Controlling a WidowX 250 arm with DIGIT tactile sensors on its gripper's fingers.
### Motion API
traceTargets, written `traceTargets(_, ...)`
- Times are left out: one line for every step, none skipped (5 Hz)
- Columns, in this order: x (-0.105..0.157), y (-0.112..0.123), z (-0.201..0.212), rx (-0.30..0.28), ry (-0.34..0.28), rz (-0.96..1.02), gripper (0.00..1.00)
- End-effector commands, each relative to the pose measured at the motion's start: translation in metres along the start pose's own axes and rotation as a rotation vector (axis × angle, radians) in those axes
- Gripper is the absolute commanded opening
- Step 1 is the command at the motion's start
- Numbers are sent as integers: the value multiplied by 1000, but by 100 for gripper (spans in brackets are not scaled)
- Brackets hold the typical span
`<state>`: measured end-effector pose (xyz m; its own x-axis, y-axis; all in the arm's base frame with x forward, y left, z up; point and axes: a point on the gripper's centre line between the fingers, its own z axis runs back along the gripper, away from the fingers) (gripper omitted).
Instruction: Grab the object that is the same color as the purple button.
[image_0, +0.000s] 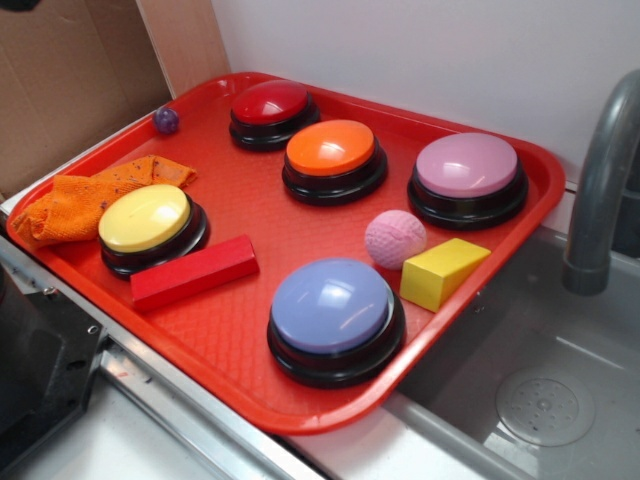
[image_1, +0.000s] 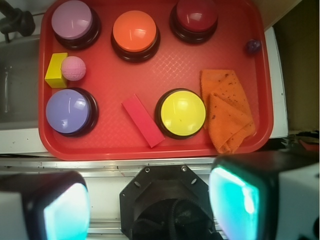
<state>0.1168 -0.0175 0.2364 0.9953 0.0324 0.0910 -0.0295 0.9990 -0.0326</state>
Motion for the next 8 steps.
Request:
traceTargets(0,0,0,0,0,0,100)
traceTargets(26,18,-13,10,-5,212,100)
traceTargets(55,34,-28,8,-48,382,100)
traceTargets(81,63,-46,5,-111,631,100)
traceTargets(97,95,-67,40,-159,872,100)
traceTargets(114,123,-95,131,-233,1100,100)
traceTargets(124,148,-131,156,-250,1292,100)
traceTargets(129,168,-156,196,-258,1440,100)
